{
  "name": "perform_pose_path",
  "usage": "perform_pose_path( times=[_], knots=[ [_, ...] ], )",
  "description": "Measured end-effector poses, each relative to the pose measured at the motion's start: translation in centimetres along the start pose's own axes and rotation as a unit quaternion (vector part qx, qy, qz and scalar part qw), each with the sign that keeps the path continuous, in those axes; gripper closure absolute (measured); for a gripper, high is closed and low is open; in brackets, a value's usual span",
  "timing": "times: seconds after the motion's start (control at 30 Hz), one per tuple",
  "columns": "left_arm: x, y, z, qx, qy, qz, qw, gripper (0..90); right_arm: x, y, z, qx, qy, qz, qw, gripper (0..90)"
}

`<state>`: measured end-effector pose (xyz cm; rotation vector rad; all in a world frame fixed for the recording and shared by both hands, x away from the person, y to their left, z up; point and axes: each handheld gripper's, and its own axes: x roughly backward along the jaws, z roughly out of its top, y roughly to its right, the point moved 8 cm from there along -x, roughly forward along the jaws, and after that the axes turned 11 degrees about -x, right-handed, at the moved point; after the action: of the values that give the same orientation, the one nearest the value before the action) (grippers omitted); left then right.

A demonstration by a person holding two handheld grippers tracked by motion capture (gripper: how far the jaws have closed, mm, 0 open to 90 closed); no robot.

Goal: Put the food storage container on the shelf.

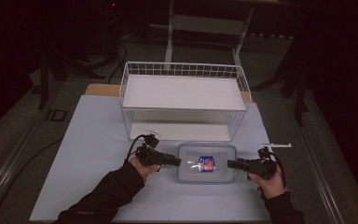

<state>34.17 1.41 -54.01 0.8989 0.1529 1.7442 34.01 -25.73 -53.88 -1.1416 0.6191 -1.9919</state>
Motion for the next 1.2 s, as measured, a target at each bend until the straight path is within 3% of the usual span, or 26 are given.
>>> perform_pose_path(
  times=[0.33, 0.67, 0.97, 1.2],
  knots=[
    [2.1, 0.2, 0.6, -0.02, 0.016, 0.017, 0.9995, 58.5, -0.5, -1.9, 1.2, 0.027, 0.006, 0.003, 0.9996, 47.8],
    [4.5, -0.5, 1.7, -0.034, 0.035, 0.042, 0.9979, 58.4, -1.9, -3.6, 3.3, 0.053, 0.017, 0.013, 0.9984, 47.8],
    [5.4, -2.3, 2.7, -0.036, 0.053, 0.063, 0.996, 57.9, -3.6, -3.9, 5.4, 0.069, 0.023, 0.013, 0.9973, 47.9],
    [5.3, -4.0, 3.3, -0.03, 0.057, 0.078, 0.9949, 57.3, -4.8, -3.2, 6.6, 0.064, 0.027, 0.011, 0.9975, 47.9]
  ],
)
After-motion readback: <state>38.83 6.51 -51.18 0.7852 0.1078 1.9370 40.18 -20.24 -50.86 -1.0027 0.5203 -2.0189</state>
